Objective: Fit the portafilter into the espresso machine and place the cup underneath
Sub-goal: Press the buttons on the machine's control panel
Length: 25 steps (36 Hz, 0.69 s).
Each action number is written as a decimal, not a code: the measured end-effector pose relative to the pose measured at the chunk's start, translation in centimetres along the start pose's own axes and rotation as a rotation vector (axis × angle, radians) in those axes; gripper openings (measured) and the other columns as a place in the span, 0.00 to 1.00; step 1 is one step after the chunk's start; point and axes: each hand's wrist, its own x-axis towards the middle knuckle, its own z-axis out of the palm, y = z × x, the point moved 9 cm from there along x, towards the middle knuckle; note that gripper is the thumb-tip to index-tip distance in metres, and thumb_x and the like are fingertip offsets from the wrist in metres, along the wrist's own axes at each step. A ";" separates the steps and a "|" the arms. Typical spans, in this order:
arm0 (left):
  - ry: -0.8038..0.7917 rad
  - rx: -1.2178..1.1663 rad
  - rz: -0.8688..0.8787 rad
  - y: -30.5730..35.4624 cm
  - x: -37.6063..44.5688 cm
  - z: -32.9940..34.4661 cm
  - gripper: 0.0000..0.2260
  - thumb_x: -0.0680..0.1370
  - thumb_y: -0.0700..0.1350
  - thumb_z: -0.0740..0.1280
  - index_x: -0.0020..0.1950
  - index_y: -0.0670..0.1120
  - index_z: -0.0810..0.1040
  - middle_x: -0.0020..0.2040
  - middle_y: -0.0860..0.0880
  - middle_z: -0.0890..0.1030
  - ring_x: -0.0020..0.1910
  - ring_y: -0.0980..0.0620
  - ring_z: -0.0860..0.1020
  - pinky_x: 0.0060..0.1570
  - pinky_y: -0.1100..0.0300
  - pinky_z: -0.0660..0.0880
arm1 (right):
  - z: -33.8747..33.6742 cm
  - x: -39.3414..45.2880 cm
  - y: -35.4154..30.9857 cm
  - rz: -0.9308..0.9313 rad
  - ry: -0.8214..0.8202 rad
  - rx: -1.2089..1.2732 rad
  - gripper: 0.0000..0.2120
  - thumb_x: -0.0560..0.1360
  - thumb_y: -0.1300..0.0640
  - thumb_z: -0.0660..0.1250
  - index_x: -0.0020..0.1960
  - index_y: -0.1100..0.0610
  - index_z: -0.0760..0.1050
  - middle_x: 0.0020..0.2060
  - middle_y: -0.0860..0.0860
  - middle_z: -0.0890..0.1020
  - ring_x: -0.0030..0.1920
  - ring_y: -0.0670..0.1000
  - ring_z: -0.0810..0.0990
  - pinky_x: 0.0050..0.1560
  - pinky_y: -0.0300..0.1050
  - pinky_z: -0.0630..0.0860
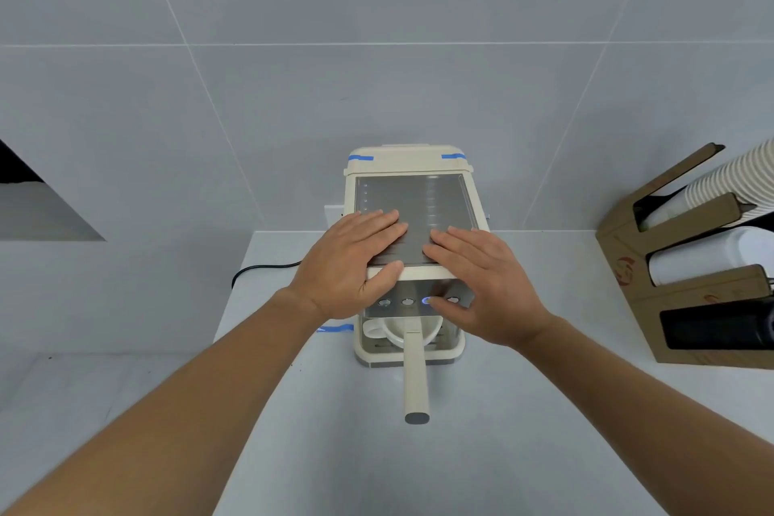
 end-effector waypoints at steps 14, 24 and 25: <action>-0.015 -0.024 0.003 -0.1 -0.1 0.2 0.28 0.78 0.58 0.53 0.74 0.47 0.69 0.75 0.47 0.69 0.74 0.48 0.66 0.74 0.48 0.60 | 0.4 -0.1 0.1 0.030 -0.055 -0.020 0.27 0.71 0.45 0.70 0.65 0.59 0.78 0.65 0.55 0.80 0.66 0.58 0.76 0.68 0.53 0.67; -0.059 -0.140 -0.013 -0.4 0.2 0.2 0.29 0.78 0.59 0.50 0.75 0.48 0.67 0.77 0.49 0.65 0.77 0.52 0.60 0.76 0.56 0.52 | -0.1 0.2 0.5 0.113 -0.052 0.137 0.19 0.80 0.52 0.58 0.64 0.59 0.79 0.64 0.55 0.81 0.67 0.56 0.76 0.69 0.49 0.66; -0.063 -0.144 -0.015 -0.4 0.2 0.2 0.29 0.77 0.59 0.50 0.75 0.48 0.67 0.77 0.49 0.64 0.77 0.52 0.60 0.76 0.56 0.51 | -0.1 0.2 0.6 0.125 -0.057 0.142 0.19 0.80 0.53 0.57 0.64 0.59 0.79 0.64 0.55 0.81 0.67 0.56 0.76 0.69 0.48 0.65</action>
